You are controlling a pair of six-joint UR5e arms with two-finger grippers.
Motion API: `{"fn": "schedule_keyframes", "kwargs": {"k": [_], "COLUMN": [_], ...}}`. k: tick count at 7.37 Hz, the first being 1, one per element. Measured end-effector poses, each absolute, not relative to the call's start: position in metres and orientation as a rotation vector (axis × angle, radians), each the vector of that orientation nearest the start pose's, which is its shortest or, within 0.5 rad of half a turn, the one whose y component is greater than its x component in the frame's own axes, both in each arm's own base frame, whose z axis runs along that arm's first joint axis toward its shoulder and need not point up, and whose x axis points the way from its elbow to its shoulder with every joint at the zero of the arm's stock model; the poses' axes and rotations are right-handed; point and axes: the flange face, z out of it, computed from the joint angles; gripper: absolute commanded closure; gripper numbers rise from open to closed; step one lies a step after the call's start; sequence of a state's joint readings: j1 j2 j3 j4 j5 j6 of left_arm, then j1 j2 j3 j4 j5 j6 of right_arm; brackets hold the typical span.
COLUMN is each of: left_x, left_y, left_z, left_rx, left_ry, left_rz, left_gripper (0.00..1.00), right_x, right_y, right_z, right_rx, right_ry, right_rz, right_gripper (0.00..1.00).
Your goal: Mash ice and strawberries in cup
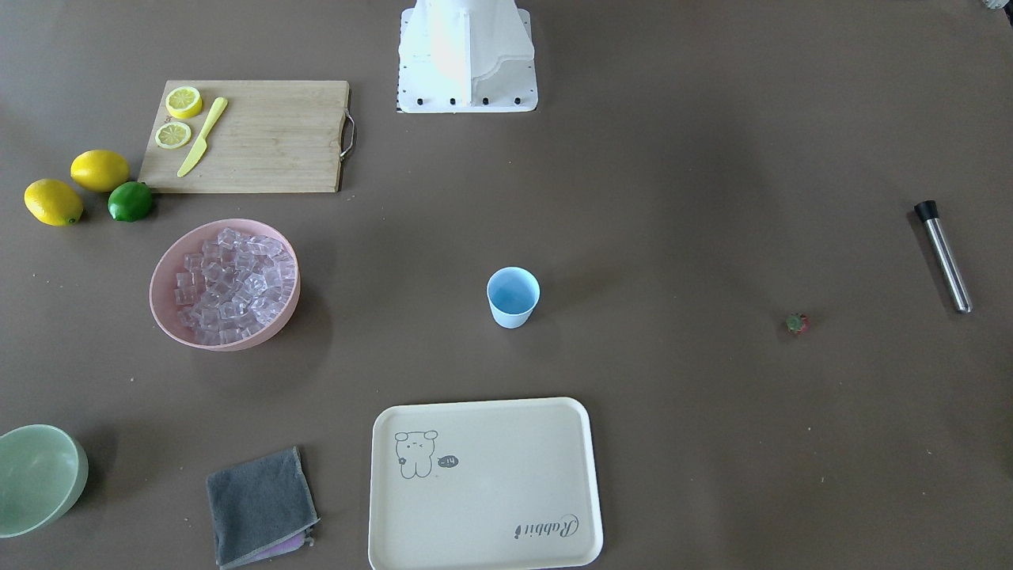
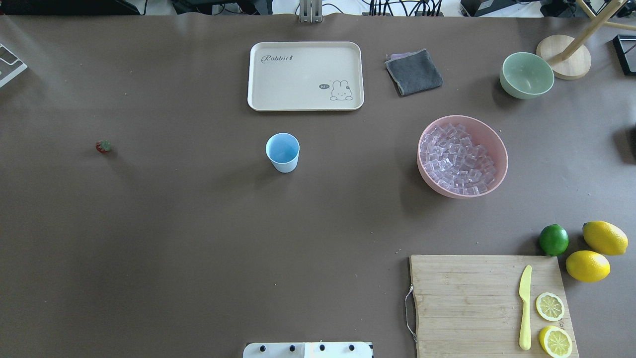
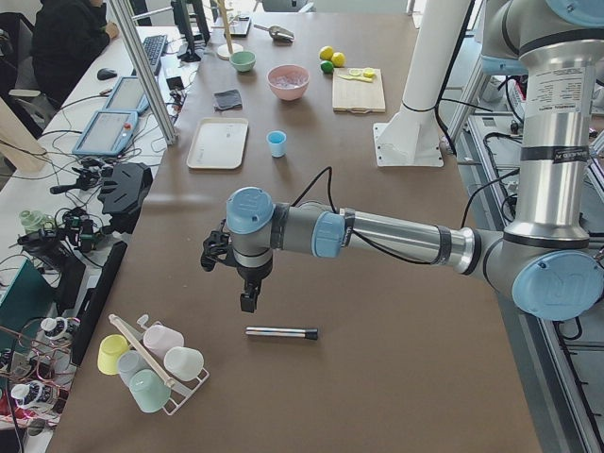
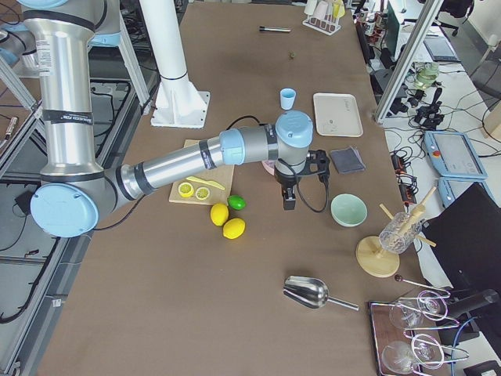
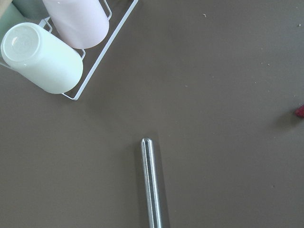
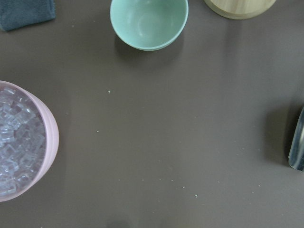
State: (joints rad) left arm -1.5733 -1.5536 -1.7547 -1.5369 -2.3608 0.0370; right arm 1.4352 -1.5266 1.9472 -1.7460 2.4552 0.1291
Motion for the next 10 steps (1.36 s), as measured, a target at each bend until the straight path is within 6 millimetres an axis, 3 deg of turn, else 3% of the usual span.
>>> {"fn": "schedule_keyframes", "kwargs": {"k": [2,5,7,10], "left_x": [-0.064,-0.064,-0.064,-0.064], "left_y": [-0.487,-0.487,-0.487,-0.489], "left_z": [0.578,0.577,0.577,0.577], "left_rx": [0.143,0.142,0.142,0.143], "left_ry": [0.786,0.787,0.787,0.788], "left_rz": [0.085,0.080,0.080,0.080], "left_gripper": [0.01,0.01,0.01,0.01], "right_x": [-0.078,-0.189,-0.248,-0.312], "right_y": [-0.496,-0.482,-0.471,-0.450], "right_z": [0.411,0.370,0.360,0.365], "right_rx": [0.157,0.204,0.211,0.222], "right_ry": [-0.907,-0.875,-0.829,-0.733], "right_rz": [-0.144,-0.114,-0.088,-0.092], "right_gripper": [0.00,0.01,0.01,0.06]}}
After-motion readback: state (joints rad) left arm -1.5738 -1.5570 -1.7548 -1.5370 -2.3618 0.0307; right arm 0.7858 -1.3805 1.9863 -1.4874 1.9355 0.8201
